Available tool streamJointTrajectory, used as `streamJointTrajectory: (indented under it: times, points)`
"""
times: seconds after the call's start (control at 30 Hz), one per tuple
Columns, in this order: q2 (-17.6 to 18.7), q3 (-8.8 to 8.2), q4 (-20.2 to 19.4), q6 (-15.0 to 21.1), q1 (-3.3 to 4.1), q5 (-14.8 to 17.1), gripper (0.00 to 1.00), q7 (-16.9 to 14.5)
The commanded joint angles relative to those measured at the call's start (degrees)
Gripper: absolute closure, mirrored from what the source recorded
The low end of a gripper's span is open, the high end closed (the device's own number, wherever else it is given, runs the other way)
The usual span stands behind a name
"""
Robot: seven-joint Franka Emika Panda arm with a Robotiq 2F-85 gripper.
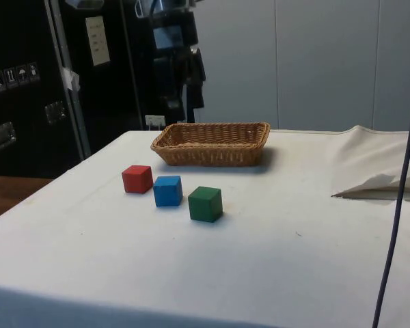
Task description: Pick up exactly two blocks and place them into the basket.
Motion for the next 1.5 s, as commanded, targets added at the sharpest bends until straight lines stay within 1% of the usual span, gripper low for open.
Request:
streamJointTrajectory:
  times: [0.0,0.07,0.1,0.13,0.17,0.23,0.27,0.43,0.47,0.5,0.63,0.67,0.73,0.77,0.8,0.93,0.97,1.0,1.03,1.07,1.17,1.23,1.3,1.33,1.37,1.47]
  points:
    - [0.11,0.06,-0.74,1.32,0.06,0.0,0.0,0.69]
    - [0.29,0.06,-1.6,2.35,0.06,0.06,0.0,1.09]
    - [0.46,0.06,-2.69,3.67,0.06,0.06,0.0,1.43]
    - [0.4,0.0,-2.46,2.92,0.0,0.0,0.0,1.09]
    - [0.57,0.06,-3.15,4.24,0.06,0.06,0.0,1.6]
    - [0.63,0.06,-3.55,4.76,0.06,0.11,0.0,1.72]
    - [0.86,0.0,-4.64,6.19,0.0,0.11,0.0,1.95]
    - [1.43,0.0,-7.05,9.45,0.0,0.23,0.0,2.29]
    - [1.49,0.0,-7.05,9.05,0.0,0.06,0.0,2.06]
    - [1.78,0.0,-7.96,11.0,0.0,0.29,0.0,2.12]
    - [2.41,-0.06,-9.45,13.81,-0.06,0.34,0.0,1.72]
    - [2.75,-0.06,-10.14,15.13,-0.06,0.34,0.0,1.6]
    - [3.09,-0.06,-10.37,15.81,-0.06,0.4,0.0,1.43]
    - [2.92,-0.11,-10.08,14.78,-0.06,0.06,0.0,1.78]
    - [3.67,-0.11,-10.71,17.13,-0.11,0.52,0.0,1.15]
    - [5.1,-0.17,-11.29,19.71,-0.23,0.8,0.0,0.63]
    - [5.96,-0.17,-11.4,20.97,-0.23,0.92,0.0,0.52]
    - [6.36,-0.11,-11.4,21.54,-0.23,0.97,0.0,0.46]
    - [6.36,-0.34,-11.17,20.8,-0.17,0.11,0.0,1.09]
    - [6.76,-0.11,-11.46,22.06,-0.23,1.03,0.0,0.4]
    - [8.65,0.06,-11.4,24.29,-0.29,1.32,0.0,0.34]
    - [9.17,0.11,-11.46,24.87,-0.29,1.43,0.0,0.29]
    - [10.66,0.23,-11.46,26.64,-0.34,1.72,0.0,0.17]
    - [10.77,-0.17,-11.23,25.9,-0.17,0.57,0.0,0.97]
    - [11.17,0.29,-11.46,27.27,-0.34,1.78,0.0,0.17]
    - [12.55,0.46,-11.52,29.05,-0.4,1.83,0.0,0.23]
